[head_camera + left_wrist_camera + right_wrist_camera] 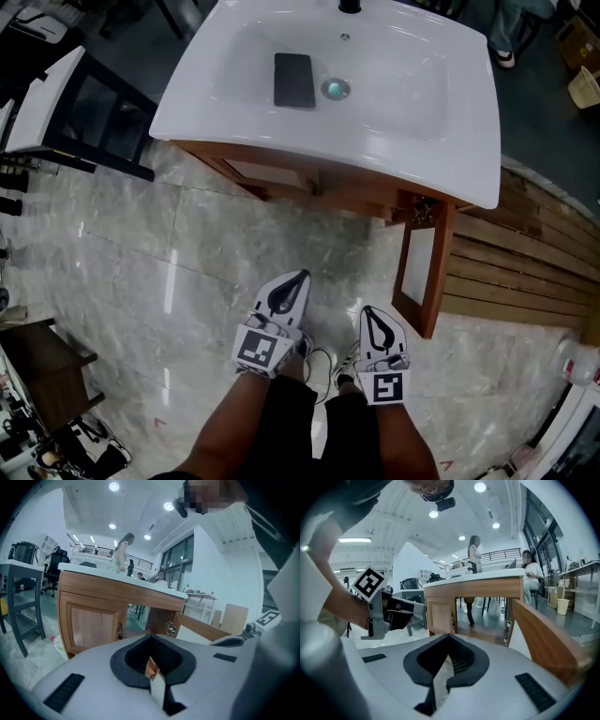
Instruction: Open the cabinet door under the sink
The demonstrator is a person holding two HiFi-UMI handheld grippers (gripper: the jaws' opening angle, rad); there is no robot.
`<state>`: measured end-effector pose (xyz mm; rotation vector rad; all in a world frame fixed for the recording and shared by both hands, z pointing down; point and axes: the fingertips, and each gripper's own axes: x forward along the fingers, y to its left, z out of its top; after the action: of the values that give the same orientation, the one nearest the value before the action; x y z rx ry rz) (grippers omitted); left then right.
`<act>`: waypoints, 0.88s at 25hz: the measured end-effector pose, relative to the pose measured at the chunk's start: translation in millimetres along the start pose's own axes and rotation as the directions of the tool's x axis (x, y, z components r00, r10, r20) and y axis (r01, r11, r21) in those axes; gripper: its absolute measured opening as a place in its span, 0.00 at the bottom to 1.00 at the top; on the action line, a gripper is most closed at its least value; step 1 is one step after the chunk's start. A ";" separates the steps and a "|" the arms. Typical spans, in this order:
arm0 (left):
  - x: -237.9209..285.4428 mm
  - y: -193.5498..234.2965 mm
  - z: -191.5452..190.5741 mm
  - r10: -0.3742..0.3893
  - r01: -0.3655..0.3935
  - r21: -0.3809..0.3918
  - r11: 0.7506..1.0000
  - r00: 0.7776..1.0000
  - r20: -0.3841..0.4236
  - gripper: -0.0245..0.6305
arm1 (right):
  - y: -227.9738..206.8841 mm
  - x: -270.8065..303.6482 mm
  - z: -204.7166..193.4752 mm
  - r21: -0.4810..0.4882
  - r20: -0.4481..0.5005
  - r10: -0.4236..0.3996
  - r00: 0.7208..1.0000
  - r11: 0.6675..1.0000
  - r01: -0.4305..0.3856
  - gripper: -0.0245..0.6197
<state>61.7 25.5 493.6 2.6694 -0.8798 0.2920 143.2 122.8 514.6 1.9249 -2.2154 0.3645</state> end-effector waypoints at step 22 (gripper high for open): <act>-8.9 114.8 21.7 -0.082 0.081 0.021 0.996 0.996 0.025 0.07 | 33.5 170.5 39.6 -0.037 0.041 0.084 0.996 0.996 -0.082 0.44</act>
<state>-12.8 -64.8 497.3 2.7252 -0.7772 0.2497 86.5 -45.8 525.2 1.8443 -2.3180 0.2969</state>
